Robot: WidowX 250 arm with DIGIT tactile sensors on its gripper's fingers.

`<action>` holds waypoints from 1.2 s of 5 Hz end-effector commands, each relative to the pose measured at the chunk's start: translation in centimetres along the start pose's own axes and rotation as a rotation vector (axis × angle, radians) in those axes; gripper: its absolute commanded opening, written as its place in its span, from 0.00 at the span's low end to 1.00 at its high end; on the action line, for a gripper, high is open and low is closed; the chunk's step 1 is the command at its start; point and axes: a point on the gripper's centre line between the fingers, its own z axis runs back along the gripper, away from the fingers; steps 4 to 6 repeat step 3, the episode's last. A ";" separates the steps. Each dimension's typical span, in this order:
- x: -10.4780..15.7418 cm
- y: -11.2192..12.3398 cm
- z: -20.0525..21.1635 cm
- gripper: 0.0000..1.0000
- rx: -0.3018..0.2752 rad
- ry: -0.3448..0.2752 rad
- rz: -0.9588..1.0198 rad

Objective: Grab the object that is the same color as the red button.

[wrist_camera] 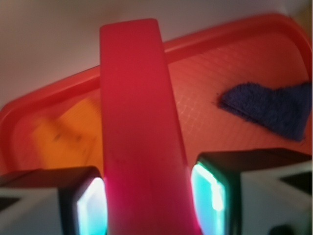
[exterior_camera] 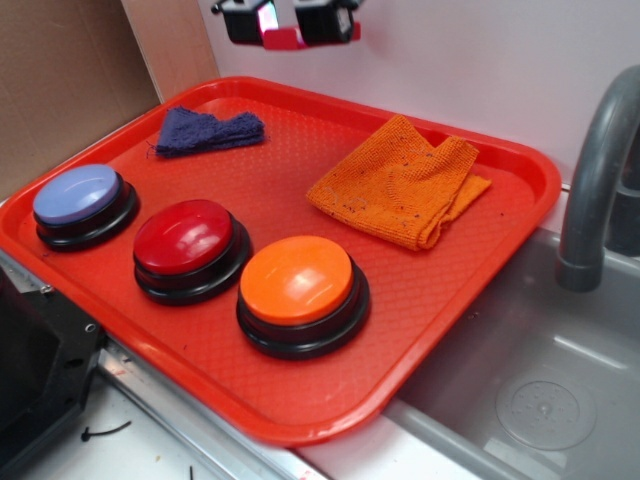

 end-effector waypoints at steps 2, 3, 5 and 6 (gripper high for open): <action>-1.5 1.9 7.8 0.00 -0.093 -0.110 -0.036; -0.7 2.0 6.8 0.00 -0.072 -0.078 -0.015; -0.7 2.0 6.8 0.00 -0.072 -0.078 -0.015; -0.7 2.0 6.8 0.00 -0.072 -0.078 -0.015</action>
